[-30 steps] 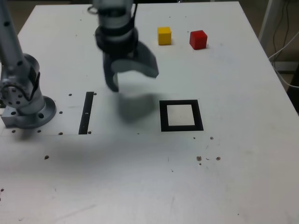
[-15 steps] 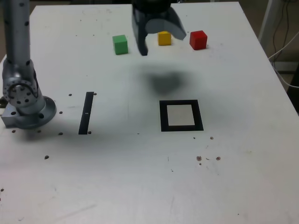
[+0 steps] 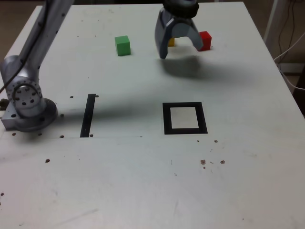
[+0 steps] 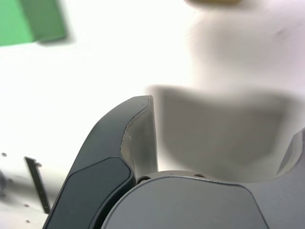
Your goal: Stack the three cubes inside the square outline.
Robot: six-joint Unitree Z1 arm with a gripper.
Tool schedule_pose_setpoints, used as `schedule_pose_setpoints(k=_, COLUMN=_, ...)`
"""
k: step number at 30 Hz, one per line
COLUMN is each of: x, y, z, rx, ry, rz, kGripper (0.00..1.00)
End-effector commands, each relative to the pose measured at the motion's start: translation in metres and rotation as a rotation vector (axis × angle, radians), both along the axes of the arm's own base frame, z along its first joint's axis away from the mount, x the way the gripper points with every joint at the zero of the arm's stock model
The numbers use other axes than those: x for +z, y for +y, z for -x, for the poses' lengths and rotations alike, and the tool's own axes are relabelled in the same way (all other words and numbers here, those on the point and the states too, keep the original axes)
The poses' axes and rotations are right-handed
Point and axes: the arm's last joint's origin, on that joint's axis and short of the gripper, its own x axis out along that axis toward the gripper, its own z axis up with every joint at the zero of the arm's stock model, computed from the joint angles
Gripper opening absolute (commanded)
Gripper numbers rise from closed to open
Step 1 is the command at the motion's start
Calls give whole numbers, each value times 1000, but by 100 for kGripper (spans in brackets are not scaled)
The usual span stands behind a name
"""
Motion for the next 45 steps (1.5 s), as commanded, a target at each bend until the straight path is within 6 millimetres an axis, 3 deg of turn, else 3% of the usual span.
schedule_pose_setpoints(k=1, x=90, y=23, z=-37, rx=3, ry=-371, rz=-185, kGripper=100)
schedule_pose_setpoints(k=12, x=92, y=52, z=-41, rx=30, ry=-427, rz=-216, kGripper=99)
schedule_pose_setpoints(k=24, x=55, y=57, z=-52, rx=34, ry=-343, rz=-183, kGripper=97)
schedule_pose_setpoints(k=35, x=80, y=50, z=-33, rx=33, ry=-291, rz=-220, kGripper=96)
schedule_pose_setpoints(k=45, x=38, y=46, z=-41, rx=12, ry=-174, rz=-149, kGripper=94)
